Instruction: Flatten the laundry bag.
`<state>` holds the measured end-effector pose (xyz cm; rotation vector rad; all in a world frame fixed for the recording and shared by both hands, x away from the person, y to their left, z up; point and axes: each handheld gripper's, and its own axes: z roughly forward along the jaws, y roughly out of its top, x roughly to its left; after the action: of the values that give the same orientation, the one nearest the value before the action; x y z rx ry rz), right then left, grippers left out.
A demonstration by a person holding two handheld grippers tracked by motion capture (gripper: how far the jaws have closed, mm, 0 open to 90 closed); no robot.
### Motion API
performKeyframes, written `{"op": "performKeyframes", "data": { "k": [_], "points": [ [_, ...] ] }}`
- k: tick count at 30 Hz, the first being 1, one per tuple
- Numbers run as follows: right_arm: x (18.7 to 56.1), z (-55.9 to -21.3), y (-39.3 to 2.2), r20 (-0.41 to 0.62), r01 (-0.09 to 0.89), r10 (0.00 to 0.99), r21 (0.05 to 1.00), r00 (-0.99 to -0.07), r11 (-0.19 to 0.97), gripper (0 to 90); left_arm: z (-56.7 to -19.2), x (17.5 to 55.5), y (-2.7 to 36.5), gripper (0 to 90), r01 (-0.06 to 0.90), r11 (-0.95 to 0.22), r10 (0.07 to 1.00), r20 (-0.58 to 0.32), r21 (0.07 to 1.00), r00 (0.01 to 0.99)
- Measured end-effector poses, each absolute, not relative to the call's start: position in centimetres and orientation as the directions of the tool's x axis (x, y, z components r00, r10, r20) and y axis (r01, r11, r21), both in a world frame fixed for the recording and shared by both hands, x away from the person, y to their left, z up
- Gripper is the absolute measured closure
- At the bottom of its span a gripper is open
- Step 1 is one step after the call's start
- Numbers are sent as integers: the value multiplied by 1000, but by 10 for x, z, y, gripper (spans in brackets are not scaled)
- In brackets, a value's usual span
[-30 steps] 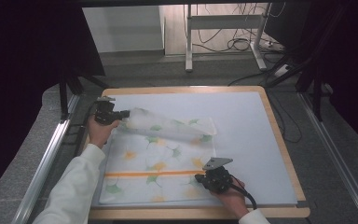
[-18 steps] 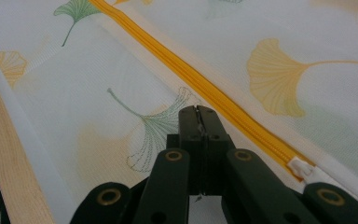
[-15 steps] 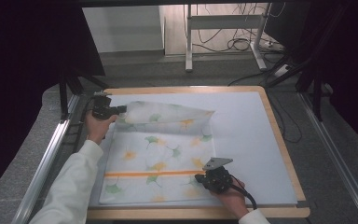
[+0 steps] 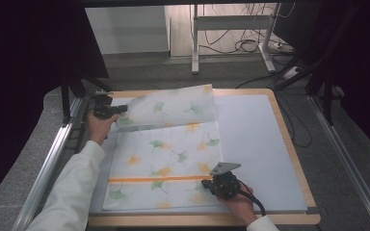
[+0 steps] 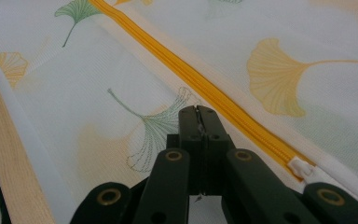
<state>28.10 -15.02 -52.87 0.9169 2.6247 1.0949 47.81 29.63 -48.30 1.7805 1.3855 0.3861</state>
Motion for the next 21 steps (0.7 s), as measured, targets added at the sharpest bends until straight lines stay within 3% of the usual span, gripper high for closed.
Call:
{"op": "performKeyframes", "data": {
  "k": [3,6,11,21],
  "points": [
    [281,-529,-150,90,480,591,687,-802,546,889,-483,479,297,874,649,-43,907,-243,759,344],
    [281,-529,-151,91,480,590,687,-802,546,889,-481,480,296,740,633,-22,904,-255,774,343],
    [282,-529,-151,93,480,588,686,-803,547,889,-467,473,300,624,593,-10,903,-247,805,352],
    [281,-529,-150,89,481,593,686,-801,546,889,-443,444,295,549,541,-68,855,-231,838,464]
  ]
}}
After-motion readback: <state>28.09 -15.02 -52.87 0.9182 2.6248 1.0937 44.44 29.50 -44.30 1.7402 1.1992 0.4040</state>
